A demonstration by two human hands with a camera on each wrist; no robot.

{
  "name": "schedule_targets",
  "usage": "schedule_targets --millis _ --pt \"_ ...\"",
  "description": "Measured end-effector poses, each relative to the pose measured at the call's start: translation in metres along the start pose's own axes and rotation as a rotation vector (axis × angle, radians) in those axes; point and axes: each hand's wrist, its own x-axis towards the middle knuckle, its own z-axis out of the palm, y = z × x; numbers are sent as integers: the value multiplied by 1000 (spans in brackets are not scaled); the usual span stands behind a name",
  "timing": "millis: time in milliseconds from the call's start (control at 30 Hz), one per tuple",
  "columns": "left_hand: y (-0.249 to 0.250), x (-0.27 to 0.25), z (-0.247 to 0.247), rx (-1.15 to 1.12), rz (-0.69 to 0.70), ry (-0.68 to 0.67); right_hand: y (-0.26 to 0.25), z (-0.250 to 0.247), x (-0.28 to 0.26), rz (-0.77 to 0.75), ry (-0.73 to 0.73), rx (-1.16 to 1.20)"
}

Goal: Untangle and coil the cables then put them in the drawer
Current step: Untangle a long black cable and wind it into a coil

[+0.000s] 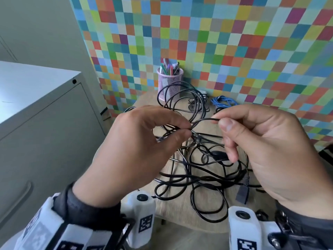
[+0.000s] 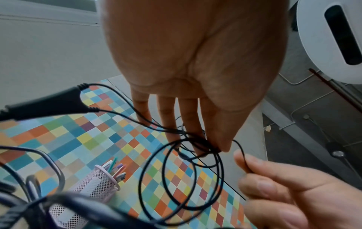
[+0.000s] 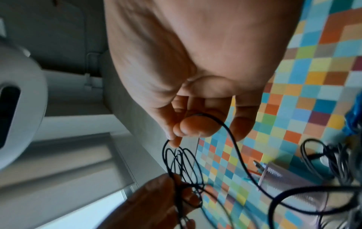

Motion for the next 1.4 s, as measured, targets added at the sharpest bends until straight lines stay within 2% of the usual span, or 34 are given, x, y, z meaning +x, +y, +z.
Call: schedule_targets --millis 200,400,600,700,800,933,1033,1167,1267,1333,1400 --pt "9 -4 4 -54 31 -27 0 7 -3 -14 22 -221" --pt "1 -2 6 0 3 -62 3 13 -3 -15 22 -136" --pt "5 -3 6 49 188 -172 3 25 -5 -69 -1 -263" --pt "1 -1 3 9 154 -72 3 22 -4 -73 52 -261" --pt "-8 4 -8 -121 82 33 1 11 -1 -39 96 -214" --pt "-4 3 -14 -102 108 31 -4 11 -4 -49 -10 -123" --pt "2 1 -6 -64 155 -12 -8 23 -8 -83 -88 -147" --pt "0 1 2 -276 142 -109 -3 32 -9 -99 -85 -181" --pt "-2 1 0 -444 99 -103 -2 31 -7 -110 -41 -74" --pt "-1 2 -1 -483 60 -94 -6 27 -7 -159 8 36" --pt "0 1 0 -509 21 -93 -10 23 -6 -228 54 51"
